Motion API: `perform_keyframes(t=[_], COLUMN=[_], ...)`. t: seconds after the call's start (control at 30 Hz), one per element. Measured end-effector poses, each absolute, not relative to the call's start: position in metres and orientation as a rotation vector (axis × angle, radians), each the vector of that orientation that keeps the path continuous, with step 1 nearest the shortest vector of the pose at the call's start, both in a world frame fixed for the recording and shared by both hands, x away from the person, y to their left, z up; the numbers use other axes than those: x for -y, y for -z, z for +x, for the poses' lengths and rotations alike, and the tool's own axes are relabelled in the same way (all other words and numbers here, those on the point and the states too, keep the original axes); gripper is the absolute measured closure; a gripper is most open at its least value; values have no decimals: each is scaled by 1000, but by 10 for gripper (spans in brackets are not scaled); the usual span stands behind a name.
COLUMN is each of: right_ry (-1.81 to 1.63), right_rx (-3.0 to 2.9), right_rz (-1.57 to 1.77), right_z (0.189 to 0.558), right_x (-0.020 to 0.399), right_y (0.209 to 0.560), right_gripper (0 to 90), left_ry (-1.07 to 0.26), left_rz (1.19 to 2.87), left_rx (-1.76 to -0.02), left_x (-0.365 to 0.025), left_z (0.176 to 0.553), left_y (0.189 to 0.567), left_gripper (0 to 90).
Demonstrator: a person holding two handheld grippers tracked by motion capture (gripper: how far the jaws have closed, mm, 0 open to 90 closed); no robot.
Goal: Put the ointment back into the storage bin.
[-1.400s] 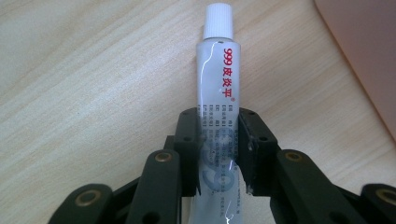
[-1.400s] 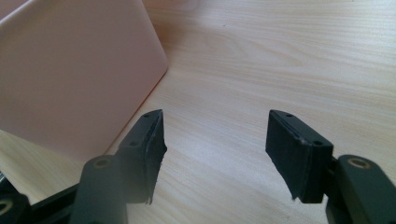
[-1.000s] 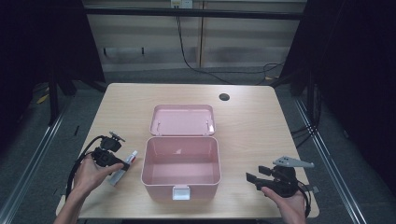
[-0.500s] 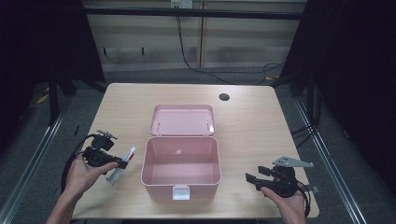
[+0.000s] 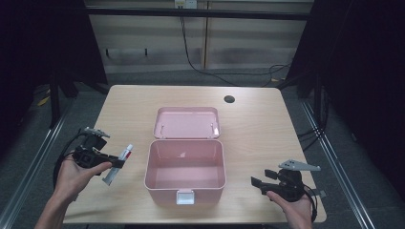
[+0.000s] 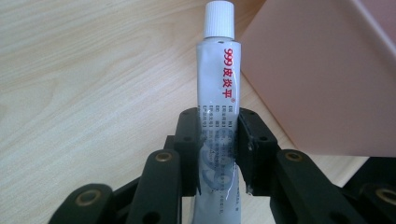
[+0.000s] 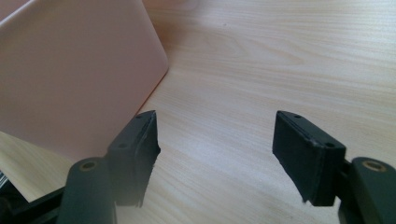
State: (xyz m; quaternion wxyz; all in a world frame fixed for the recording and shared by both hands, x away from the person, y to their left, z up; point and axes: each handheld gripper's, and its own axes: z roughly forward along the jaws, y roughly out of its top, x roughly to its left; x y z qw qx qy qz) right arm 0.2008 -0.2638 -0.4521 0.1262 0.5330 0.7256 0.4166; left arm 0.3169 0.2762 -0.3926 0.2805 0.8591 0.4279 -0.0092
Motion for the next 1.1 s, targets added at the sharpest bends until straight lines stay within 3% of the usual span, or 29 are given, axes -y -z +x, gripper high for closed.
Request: perform_keyframes(t=[0.33, 1.1], right_ry=[-1249, -1292], right_rx=[-2095, -2100], right_rz=[1546, 1531], right_z=[200, 201], right_x=[264, 264], right_y=[450, 449], right_gripper=[221, 198], left_ry=[34, 22], left_rz=[2279, 2273], left_rx=[-1080, -981], left_x=[-280, -273], left_z=[311, 304], left_y=[379, 350], left_gripper=[713, 714])
